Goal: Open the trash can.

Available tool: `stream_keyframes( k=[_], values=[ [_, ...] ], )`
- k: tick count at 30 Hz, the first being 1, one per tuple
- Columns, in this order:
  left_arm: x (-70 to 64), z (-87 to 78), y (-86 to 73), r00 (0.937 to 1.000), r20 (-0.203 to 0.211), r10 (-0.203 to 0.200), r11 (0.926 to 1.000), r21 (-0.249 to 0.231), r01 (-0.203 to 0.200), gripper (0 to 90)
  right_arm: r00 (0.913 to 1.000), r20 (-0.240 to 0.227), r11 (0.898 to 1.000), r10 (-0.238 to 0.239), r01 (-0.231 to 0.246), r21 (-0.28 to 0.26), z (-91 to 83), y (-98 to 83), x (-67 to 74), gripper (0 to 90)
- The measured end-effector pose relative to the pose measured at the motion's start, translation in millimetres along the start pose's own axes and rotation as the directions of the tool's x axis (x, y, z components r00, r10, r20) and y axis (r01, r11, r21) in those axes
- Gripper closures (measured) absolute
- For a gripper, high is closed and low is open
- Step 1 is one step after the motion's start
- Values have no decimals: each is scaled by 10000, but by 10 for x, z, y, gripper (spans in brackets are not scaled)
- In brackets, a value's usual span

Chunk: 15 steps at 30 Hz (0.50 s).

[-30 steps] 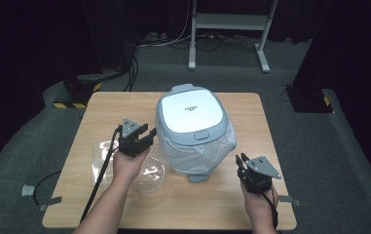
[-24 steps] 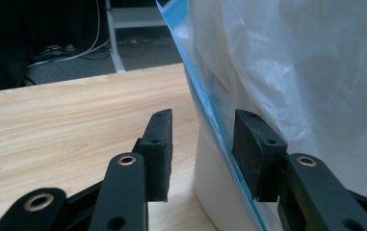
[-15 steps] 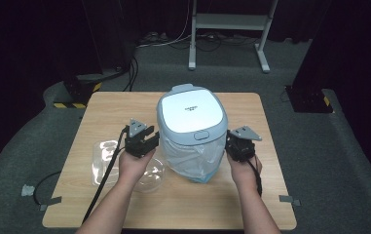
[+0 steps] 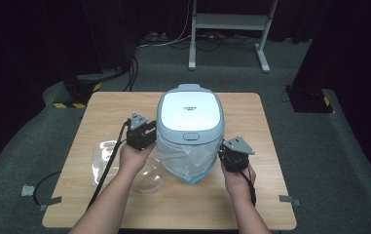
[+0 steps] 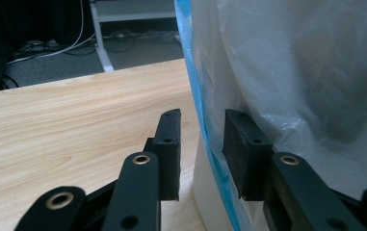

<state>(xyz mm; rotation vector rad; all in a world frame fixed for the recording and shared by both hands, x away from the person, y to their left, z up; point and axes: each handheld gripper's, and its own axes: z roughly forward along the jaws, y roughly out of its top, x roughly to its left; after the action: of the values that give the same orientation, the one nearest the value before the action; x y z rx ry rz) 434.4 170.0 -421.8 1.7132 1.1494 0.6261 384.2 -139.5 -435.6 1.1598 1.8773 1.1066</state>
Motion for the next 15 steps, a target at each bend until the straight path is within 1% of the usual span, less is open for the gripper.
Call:
stream_keyframes(
  k=[1,3,4,5,6,7,8,9,10,11,12,13,14,15],
  values=[
    [6,-2,-1,10000,-58,64,10000,9,-64,662,10000,-10,10000,-3,3,-38,5,-4,-7,831],
    [26,-14,-9,9997,-171,156,9998,85,-154,589,9999,-83,10000,71,-71,8,9,-2,-38,779],
    [33,-27,-16,9994,-270,222,9997,140,-218,574,9999,-86,10000,88,-88,36,3,4,-54,765],
    [41,-47,-24,9986,-432,315,9994,140,-310,572,10000,-28,10000,55,-55,-32,-16,10,-65,764],
    [52,-66,-30,9982,-500,321,9994,126,-315,568,10000,27,9999,2,-2,-124,-42,17,-74,760],
    [93,-133,-41,9979,-597,262,9997,15,-261,553,9999,129,9996,-69,72,-286,-95,29,-84,733],
    [93,-133,-41,9979,-597,262,9997,15,-261,550,9999,129,9996,-69,72,-286,-95,29,-84,733],
    [135,-224,-56,9975,-664,232,9997,-106,-240,544,9996,274,9987,-54,68,-515,-163,31,-94,698],
    [157,-272,-66,9972,-688,281,9994,-159,-293,540,9995,315,9982,-36,55,-603,-186,24,-95,696],
    [157,-272,-66,9972,-688,281,9994,-159,-293,529,9995,315,9982,-36,55,-603,-186,24,-95,696],
    [174,-320,-78,9964,-781,327,9992,-197,-343,529,9993,359,9975,-34,59,-705,-211,13,-99,692],
    [224,-423,-114,9952,-890,409,9988,-228,-431,523,9992,410,9965,4,30,-831,-256,-19,-103,685],
    [224,-423,-114,9952,-890,409,9988,-228,-431,520,9991,419,9963,-8,43,-853,-271,-30,-103,683],
    [258,-479,-136,9945,-940,454,9986,-215,-476,520,9991,419,9963,-8,43,-853,-271,-30,-103,683]
  ],
)
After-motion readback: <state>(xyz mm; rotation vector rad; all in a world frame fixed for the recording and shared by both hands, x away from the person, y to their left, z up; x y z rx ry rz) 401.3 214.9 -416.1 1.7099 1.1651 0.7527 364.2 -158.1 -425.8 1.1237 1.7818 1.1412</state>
